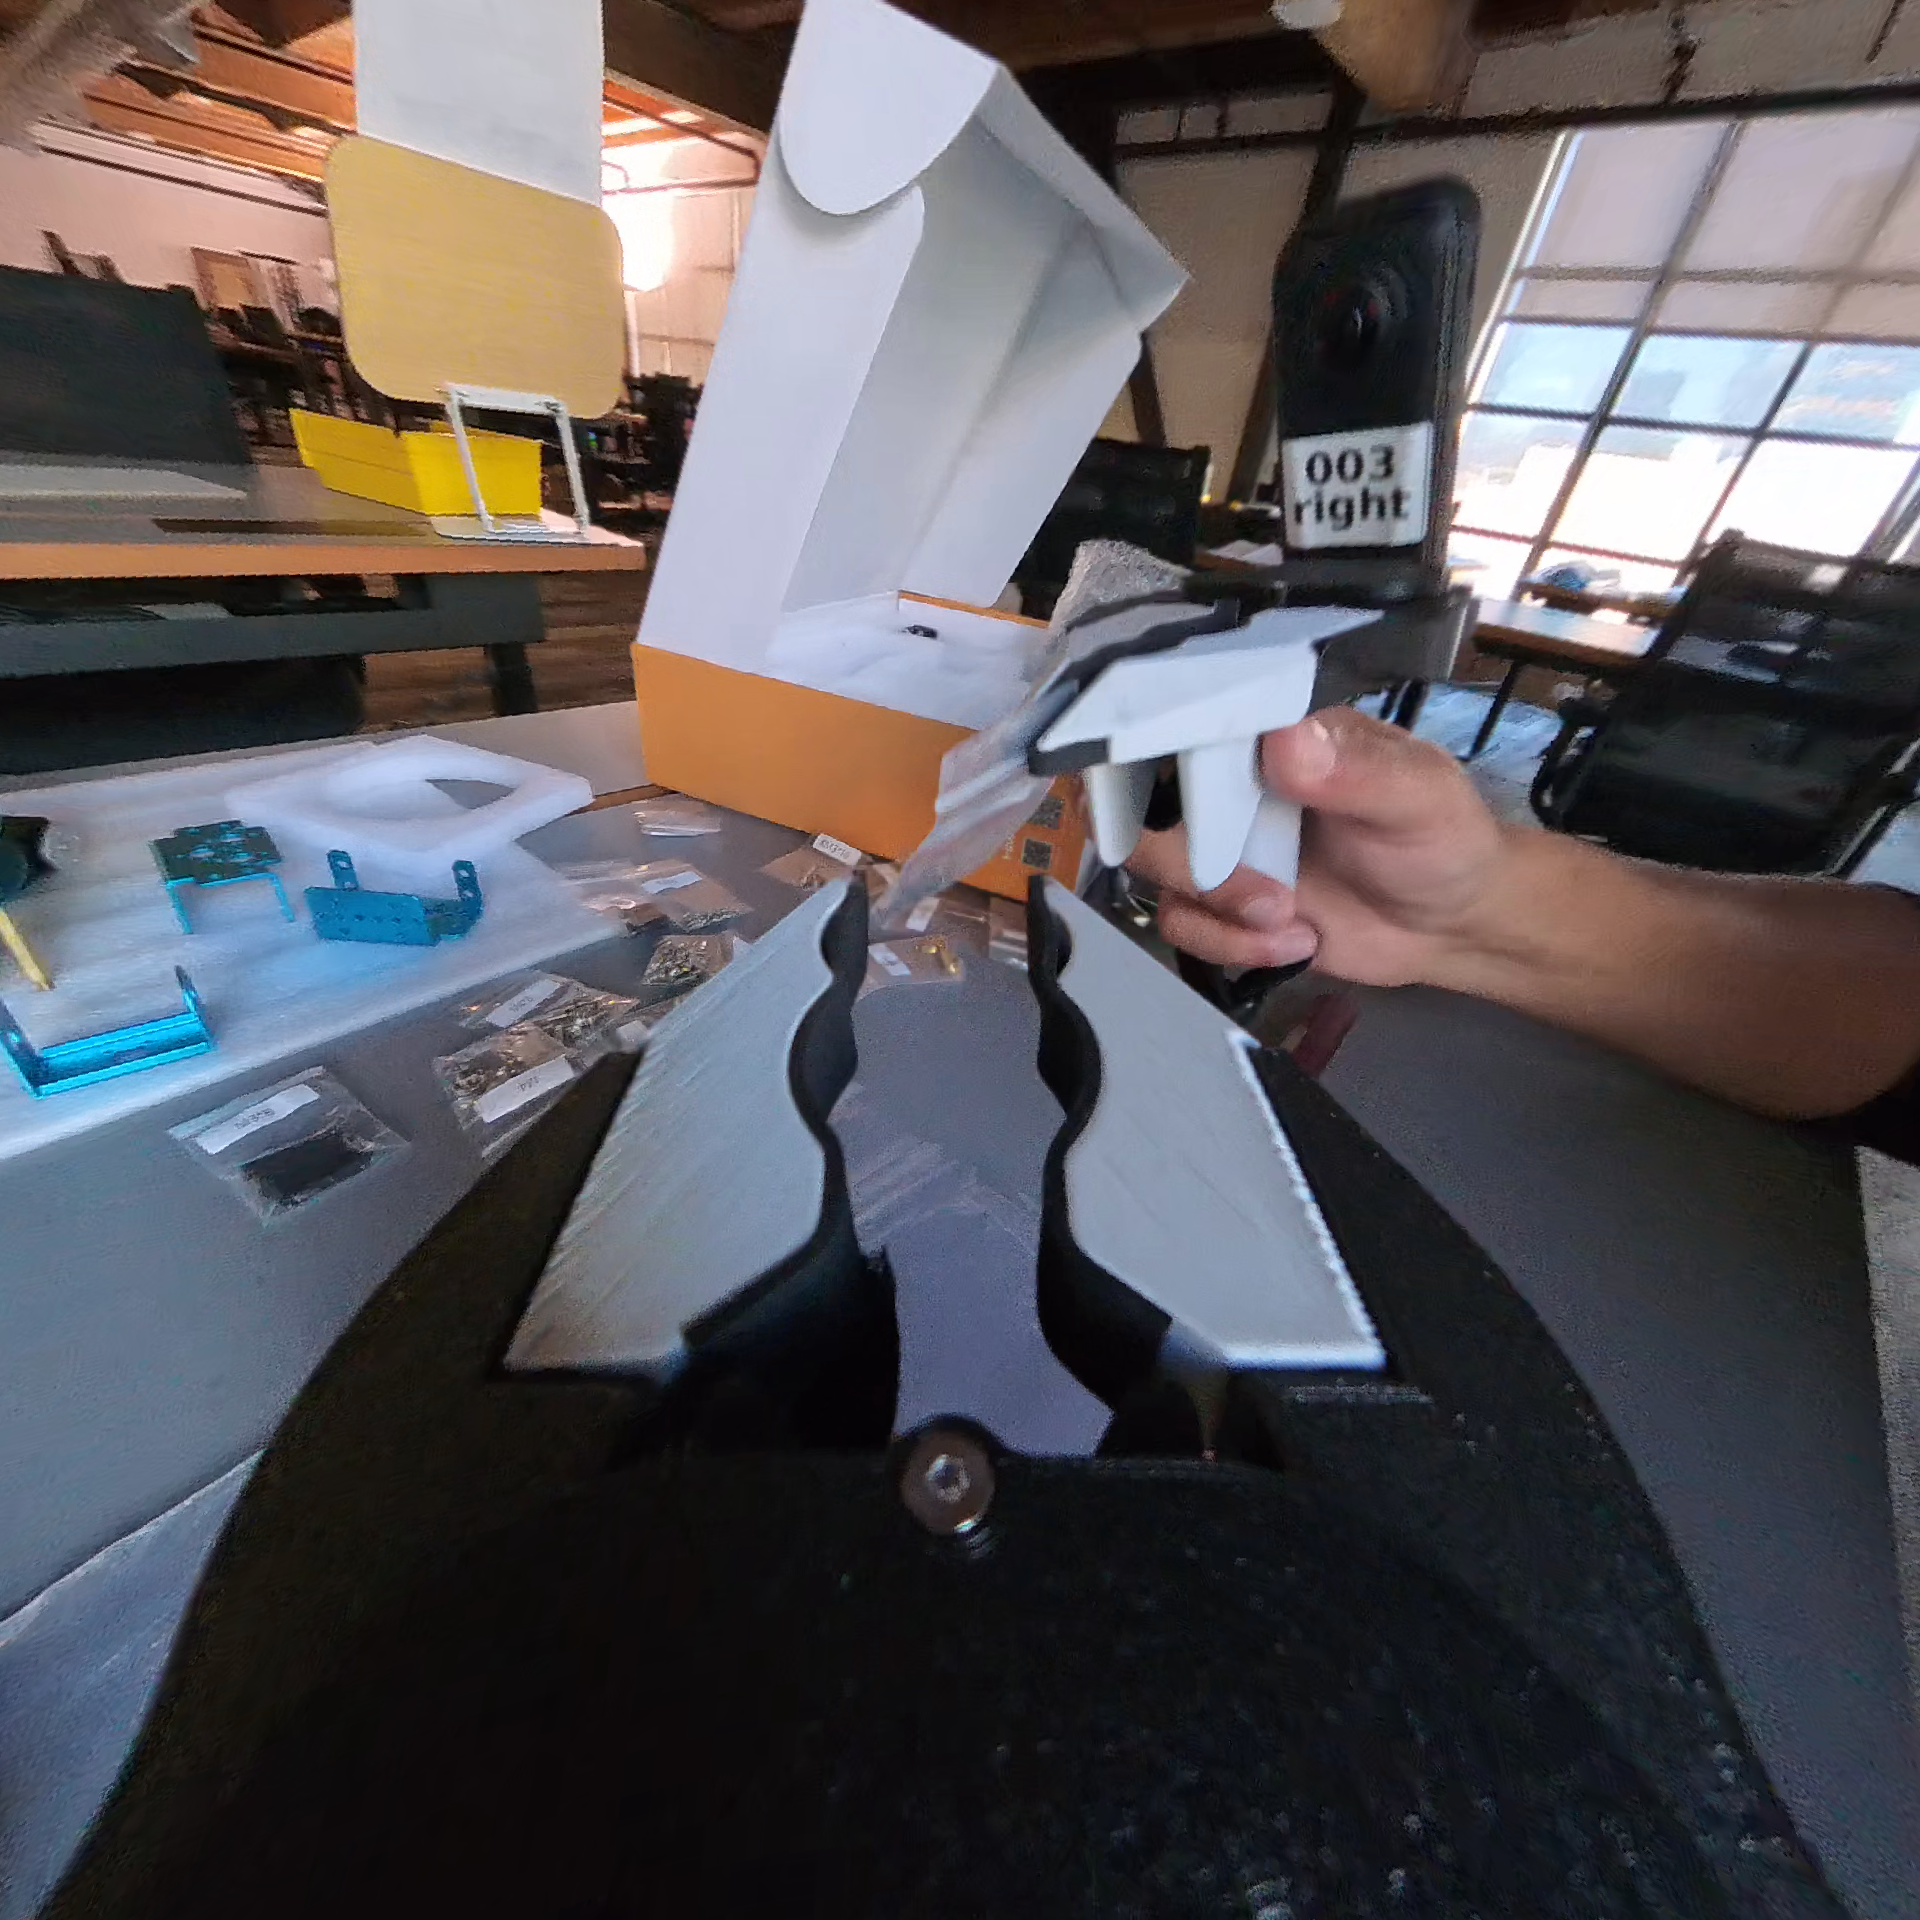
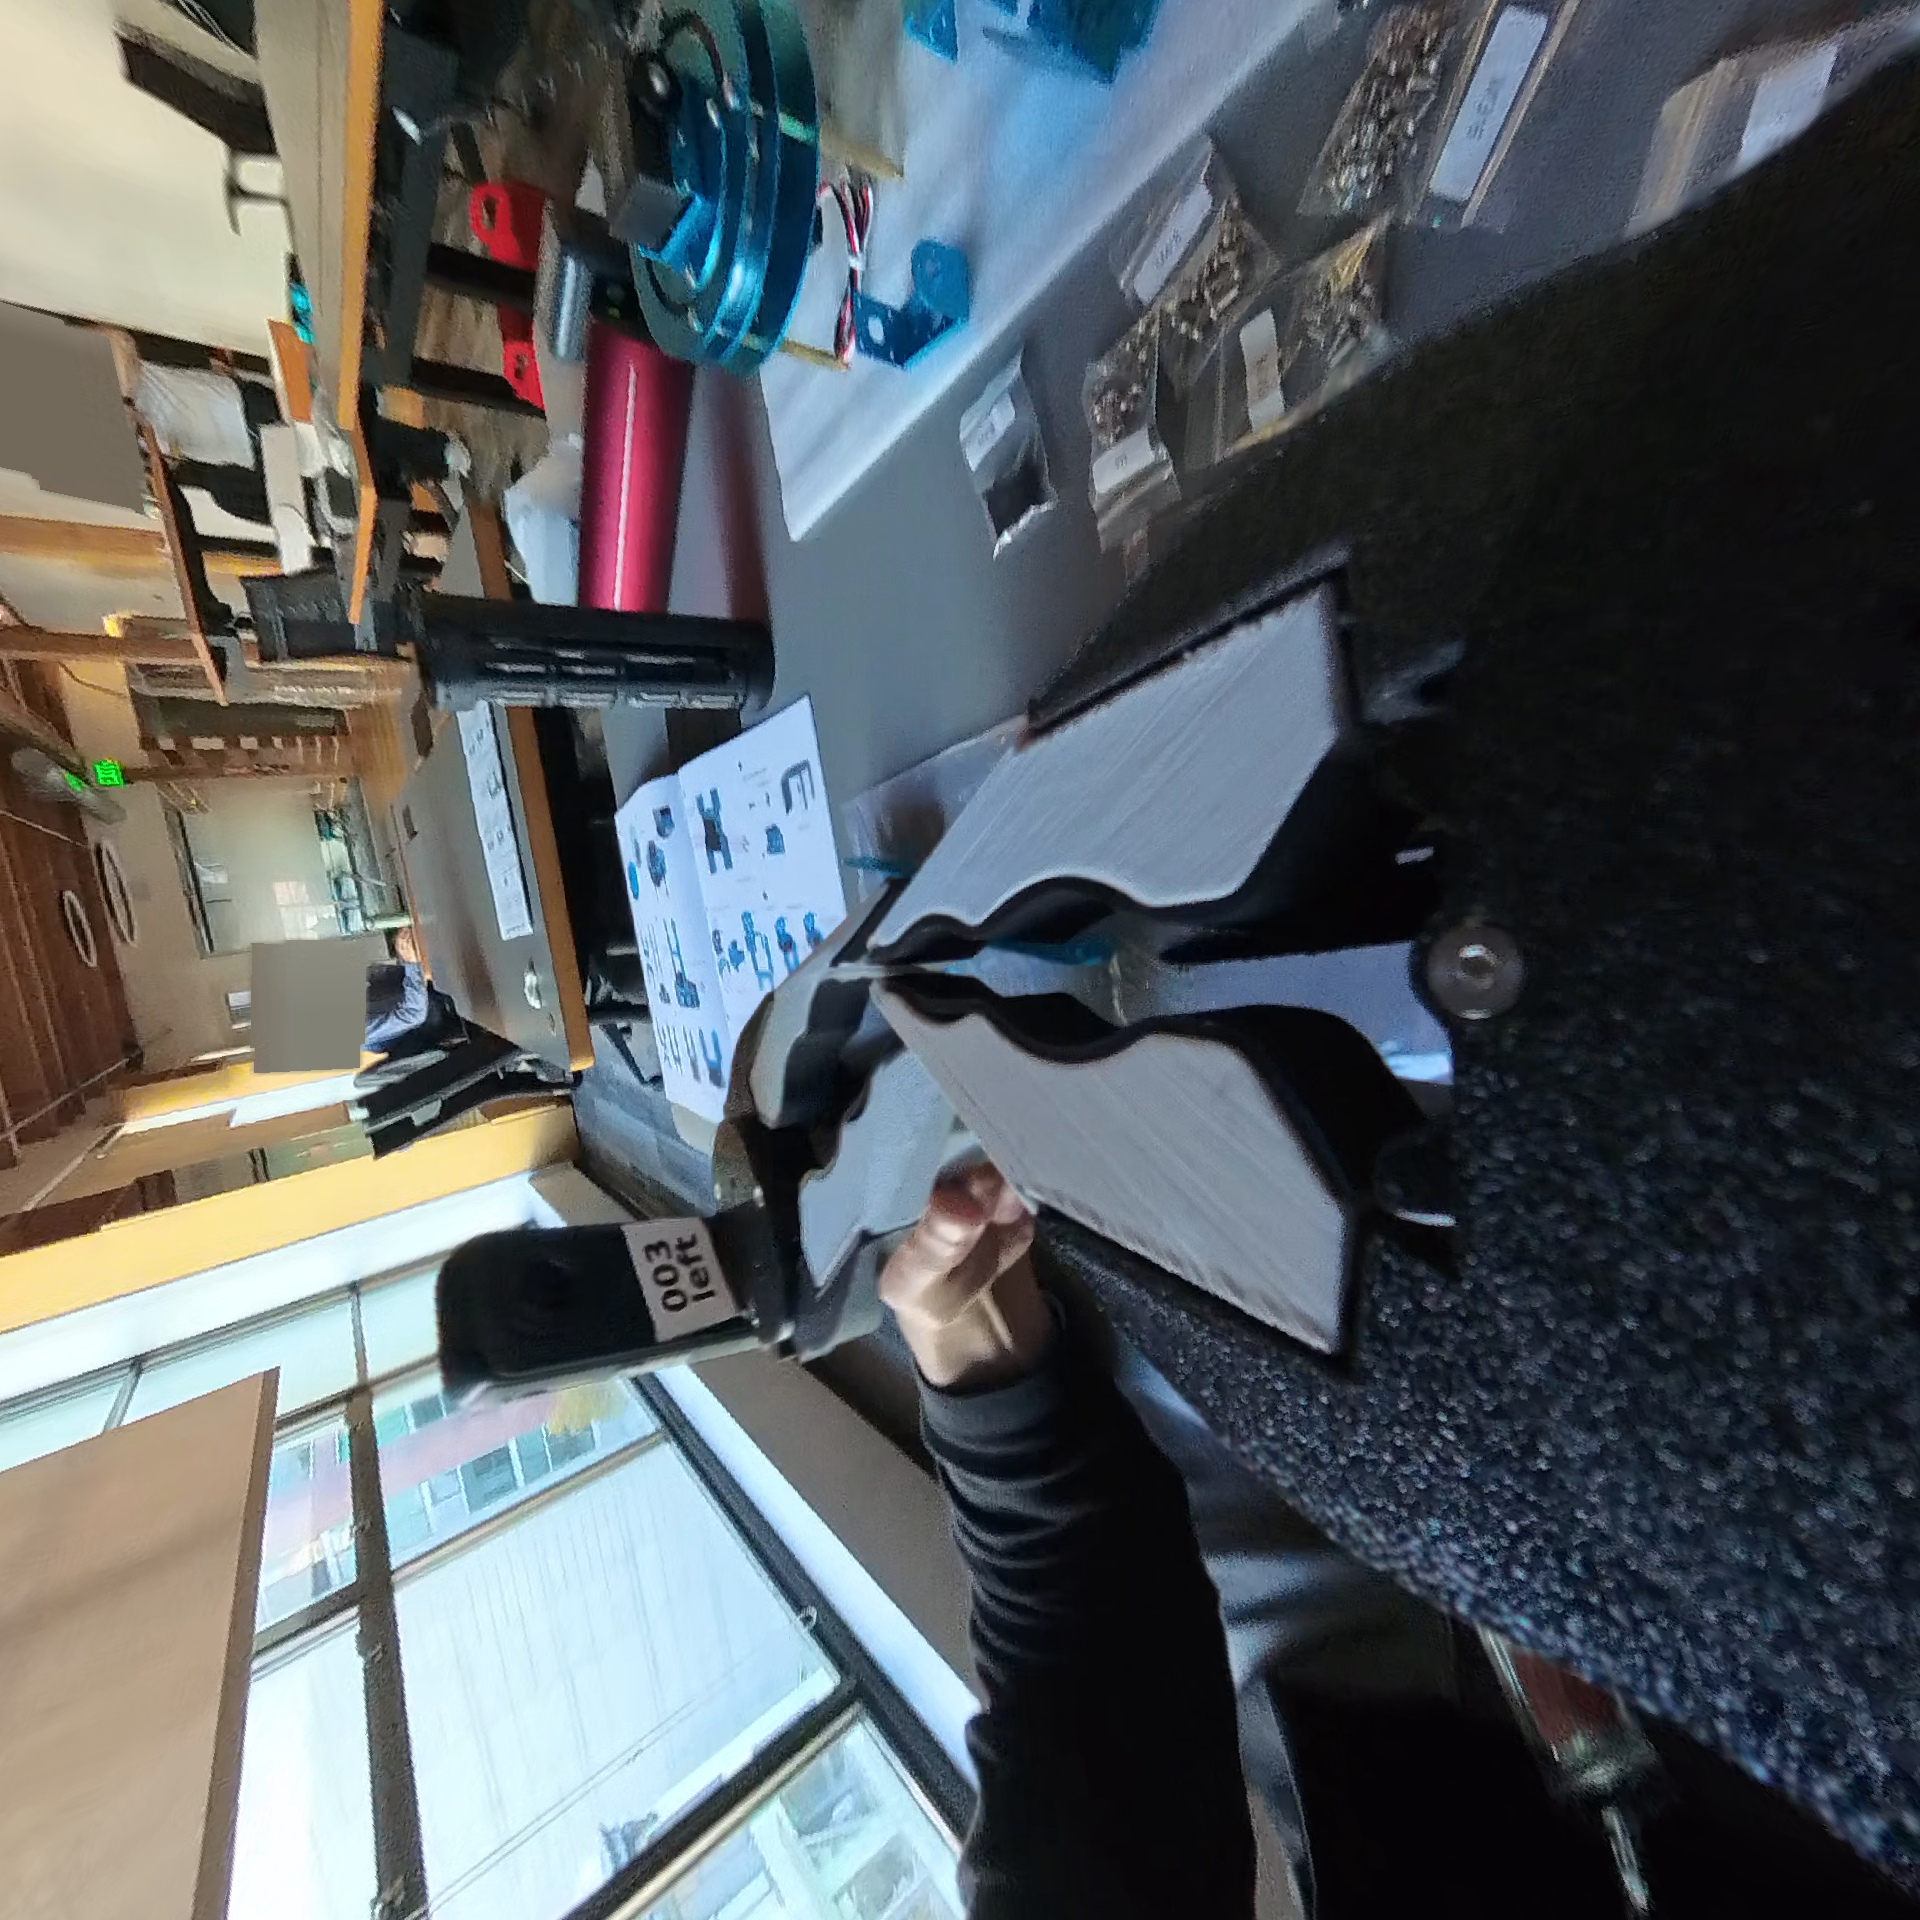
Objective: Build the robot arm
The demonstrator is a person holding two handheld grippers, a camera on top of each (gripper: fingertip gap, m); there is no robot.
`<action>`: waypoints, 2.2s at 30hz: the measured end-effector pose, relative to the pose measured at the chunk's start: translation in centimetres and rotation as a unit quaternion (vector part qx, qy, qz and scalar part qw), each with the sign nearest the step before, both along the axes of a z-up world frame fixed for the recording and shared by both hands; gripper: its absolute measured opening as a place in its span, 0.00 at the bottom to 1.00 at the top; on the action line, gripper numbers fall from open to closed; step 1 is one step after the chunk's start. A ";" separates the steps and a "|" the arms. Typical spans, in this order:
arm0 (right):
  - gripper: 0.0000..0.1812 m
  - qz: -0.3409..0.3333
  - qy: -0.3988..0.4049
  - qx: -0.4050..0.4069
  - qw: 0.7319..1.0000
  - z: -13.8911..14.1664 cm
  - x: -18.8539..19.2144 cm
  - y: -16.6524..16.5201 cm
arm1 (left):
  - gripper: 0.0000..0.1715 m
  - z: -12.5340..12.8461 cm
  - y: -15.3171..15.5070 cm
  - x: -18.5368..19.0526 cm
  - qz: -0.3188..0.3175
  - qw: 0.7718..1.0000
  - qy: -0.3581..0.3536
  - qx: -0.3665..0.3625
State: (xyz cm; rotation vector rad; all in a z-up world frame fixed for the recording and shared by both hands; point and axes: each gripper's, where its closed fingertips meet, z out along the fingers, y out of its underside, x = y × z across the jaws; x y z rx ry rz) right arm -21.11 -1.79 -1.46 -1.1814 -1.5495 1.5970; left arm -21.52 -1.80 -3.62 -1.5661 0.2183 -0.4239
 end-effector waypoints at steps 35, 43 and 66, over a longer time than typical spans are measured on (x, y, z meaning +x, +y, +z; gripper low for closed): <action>0.13 0.014 -0.271 -0.181 0.945 2.7 -2.2 -2.7 | 0.00 4.3 -3.1 -1.3 0.472 0.685 0.528 0.172; 0.00 -0.002 -0.325 0.008 0.946 1.8 -1.2 -0.9 | 0.26 2.7 -2.9 -0.6 0.409 0.787 0.441 0.138; 0.00 0.130 -0.656 0.269 0.693 -12.0 3.7 17.9 | 0.17 -3.1 -15.6 -6.6 -0.001 0.992 0.069 -0.106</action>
